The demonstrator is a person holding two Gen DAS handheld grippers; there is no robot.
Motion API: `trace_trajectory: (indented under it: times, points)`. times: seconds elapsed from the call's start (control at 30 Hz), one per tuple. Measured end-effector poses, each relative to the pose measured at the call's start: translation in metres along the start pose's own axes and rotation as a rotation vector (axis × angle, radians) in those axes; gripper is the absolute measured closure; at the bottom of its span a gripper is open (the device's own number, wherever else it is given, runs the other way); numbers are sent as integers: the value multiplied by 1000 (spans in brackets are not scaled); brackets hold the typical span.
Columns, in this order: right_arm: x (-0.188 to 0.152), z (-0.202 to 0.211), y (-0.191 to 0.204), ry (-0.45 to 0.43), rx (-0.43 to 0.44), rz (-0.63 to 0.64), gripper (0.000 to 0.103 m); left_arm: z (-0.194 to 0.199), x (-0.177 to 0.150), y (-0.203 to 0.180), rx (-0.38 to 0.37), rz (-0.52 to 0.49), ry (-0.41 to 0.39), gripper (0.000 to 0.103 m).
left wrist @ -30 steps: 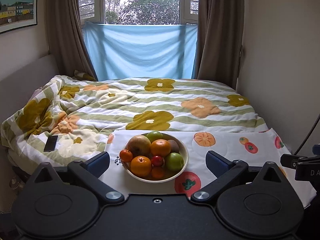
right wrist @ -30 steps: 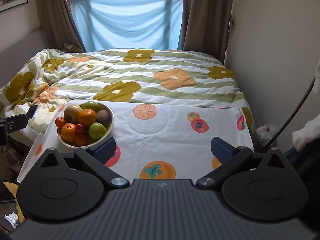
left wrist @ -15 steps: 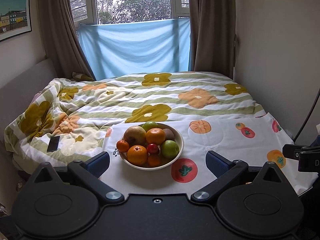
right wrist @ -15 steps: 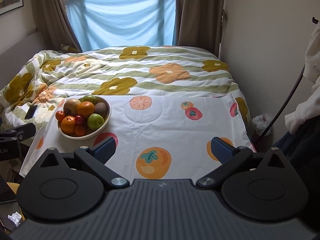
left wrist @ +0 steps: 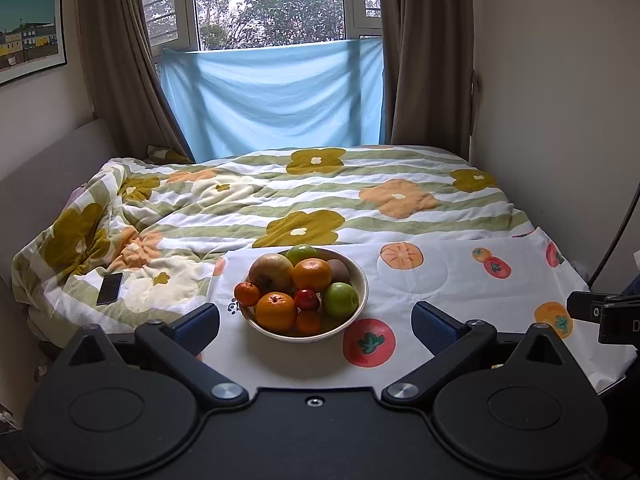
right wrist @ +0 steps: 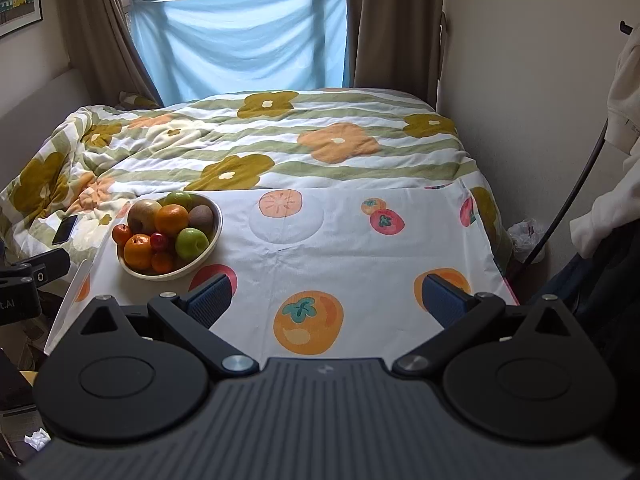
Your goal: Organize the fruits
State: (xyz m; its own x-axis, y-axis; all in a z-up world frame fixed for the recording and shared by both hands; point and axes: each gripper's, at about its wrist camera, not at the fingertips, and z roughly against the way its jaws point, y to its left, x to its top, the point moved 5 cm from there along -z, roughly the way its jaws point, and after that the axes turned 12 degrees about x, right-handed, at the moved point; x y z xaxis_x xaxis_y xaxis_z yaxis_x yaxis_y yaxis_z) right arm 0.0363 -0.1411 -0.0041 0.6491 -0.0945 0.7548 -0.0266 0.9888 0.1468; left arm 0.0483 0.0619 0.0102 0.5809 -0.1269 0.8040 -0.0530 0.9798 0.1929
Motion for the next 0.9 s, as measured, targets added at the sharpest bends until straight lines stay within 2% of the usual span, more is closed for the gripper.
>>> trace_trajectory:
  times: [0.7, 0.9]
  points:
    - [4, -5, 0, 8, 1, -2, 0, -6, 0, -3, 5, -2, 9, 0]
    - [5, -6, 0, 7, 3, -4, 0, -10, 2, -4, -16, 8, 16, 0]
